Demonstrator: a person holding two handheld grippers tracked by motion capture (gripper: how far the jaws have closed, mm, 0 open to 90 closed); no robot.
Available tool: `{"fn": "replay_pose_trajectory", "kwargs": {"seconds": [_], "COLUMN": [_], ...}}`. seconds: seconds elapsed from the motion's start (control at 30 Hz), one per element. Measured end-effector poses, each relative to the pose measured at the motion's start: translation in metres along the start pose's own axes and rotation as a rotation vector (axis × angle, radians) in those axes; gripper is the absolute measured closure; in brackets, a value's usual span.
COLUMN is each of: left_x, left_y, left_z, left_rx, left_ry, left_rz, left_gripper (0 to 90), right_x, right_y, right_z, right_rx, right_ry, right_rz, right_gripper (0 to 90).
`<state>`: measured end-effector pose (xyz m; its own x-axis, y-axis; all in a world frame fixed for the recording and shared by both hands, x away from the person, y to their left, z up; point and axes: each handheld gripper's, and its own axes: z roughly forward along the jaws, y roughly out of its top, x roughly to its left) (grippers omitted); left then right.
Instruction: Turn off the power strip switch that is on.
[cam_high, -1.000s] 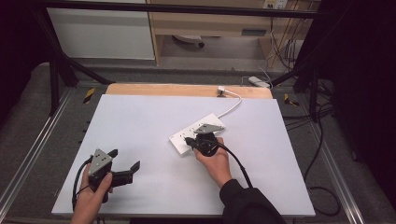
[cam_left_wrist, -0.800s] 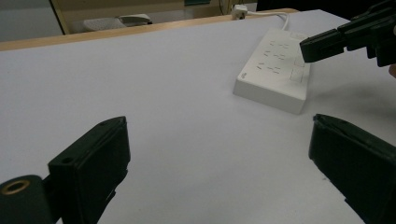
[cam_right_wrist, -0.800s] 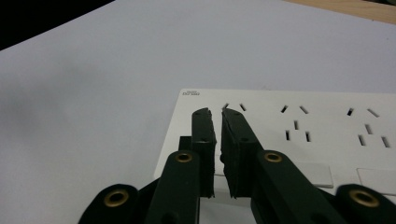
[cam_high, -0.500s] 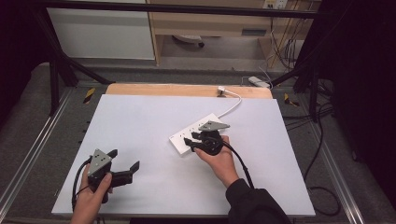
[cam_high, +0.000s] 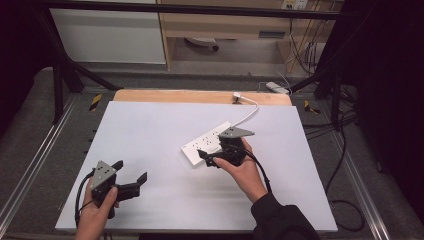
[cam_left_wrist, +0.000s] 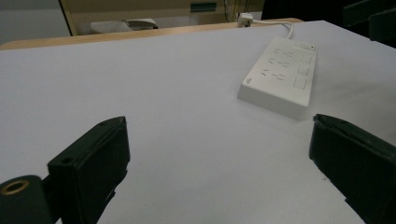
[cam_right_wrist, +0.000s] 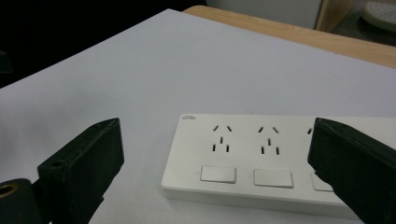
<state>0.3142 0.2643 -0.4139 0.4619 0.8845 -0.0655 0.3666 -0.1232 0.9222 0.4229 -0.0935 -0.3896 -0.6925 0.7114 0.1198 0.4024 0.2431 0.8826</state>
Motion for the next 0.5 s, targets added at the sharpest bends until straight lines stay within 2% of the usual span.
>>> {"fn": "replay_pose_trajectory", "kwargs": {"seconds": [0.07, 0.3, 0.5], "left_x": [0.001, 0.002, 0.003], "left_y": [-0.001, -0.001, -0.002], "left_z": [-0.001, -0.001, -0.001], "left_rx": [0.002, -0.004, -0.005], "left_ry": [0.001, 0.005, 0.007], "left_rz": [-0.013, -0.017, -0.016], "left_gripper": [5.3, 5.1, 5.2], "right_x": [0.0, -0.005, -0.013], "right_y": [0.001, 0.005, 0.004], "right_z": [-0.004, -0.026, -0.048], "right_rx": [-0.008, -0.051, -0.11], "right_ry": [-0.01, -0.002, -0.011], "right_rz": [-0.004, -0.008, -0.002], "right_gripper": [4.3, 4.4, 3.6]}}
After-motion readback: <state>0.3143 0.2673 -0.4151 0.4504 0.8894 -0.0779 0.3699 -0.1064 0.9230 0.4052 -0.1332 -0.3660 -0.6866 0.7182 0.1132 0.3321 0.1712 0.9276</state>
